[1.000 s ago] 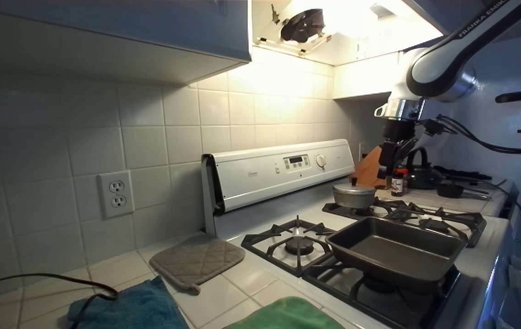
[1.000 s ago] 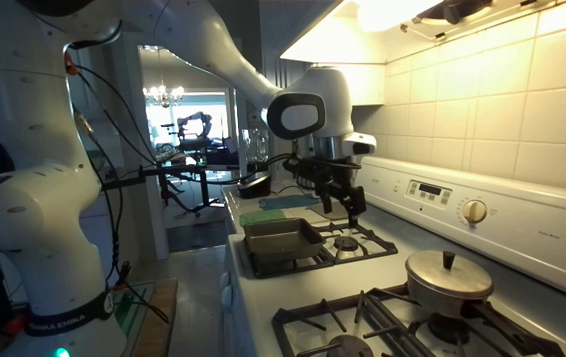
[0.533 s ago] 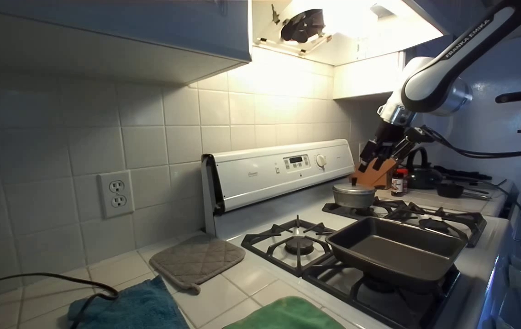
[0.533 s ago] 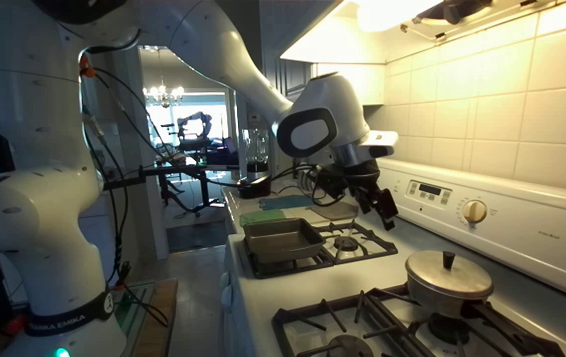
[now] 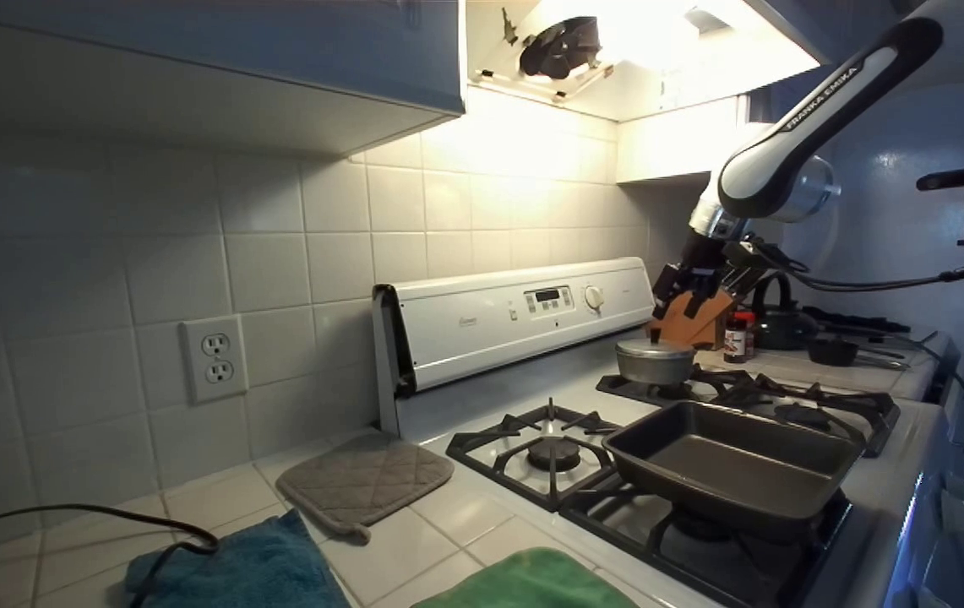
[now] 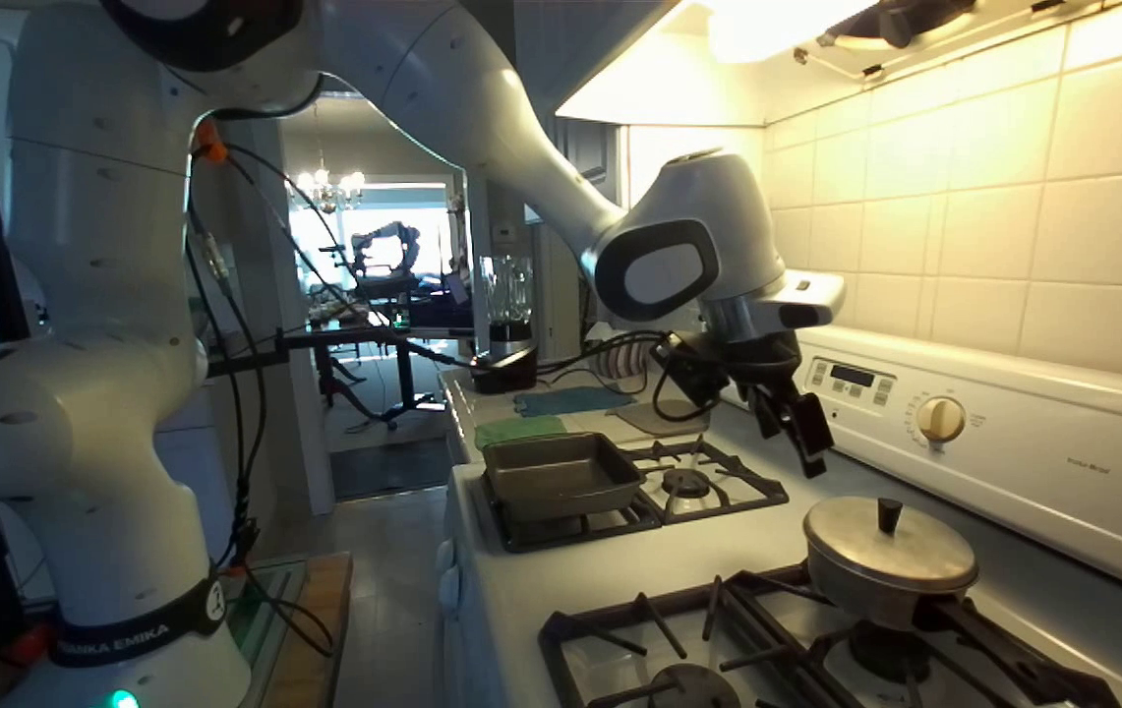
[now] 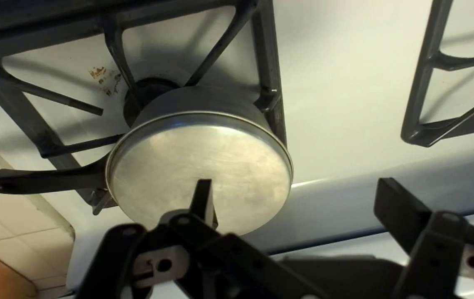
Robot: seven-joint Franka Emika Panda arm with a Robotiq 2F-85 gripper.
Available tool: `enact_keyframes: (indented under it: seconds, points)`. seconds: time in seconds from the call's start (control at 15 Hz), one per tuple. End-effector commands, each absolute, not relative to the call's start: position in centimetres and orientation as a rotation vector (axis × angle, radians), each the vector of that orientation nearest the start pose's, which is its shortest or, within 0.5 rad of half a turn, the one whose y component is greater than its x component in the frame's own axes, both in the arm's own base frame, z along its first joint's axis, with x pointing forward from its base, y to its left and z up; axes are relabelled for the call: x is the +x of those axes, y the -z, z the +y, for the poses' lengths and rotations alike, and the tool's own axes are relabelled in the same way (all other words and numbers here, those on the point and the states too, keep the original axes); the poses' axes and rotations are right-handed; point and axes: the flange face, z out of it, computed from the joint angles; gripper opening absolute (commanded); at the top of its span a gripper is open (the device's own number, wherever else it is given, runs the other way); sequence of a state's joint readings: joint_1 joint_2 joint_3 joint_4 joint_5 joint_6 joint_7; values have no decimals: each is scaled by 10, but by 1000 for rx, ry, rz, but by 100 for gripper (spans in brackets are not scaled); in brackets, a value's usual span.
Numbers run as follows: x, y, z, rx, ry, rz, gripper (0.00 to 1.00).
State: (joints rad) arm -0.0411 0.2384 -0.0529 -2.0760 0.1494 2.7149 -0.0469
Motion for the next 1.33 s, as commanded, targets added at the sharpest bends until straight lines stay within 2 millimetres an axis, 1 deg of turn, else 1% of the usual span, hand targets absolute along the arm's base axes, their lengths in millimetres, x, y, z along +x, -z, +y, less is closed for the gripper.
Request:
enact_keyframes:
  seconds: [0.0,0.27,0.6,1.27]
  points:
    - [639,-355,-74,-3040,589,271,100]
    - [657,-344,-85,-3050,644,284,100]
    - [671,-330,-100,-3083,648,258,100]
    - [686,-317,-113,-3102,651,247,100]
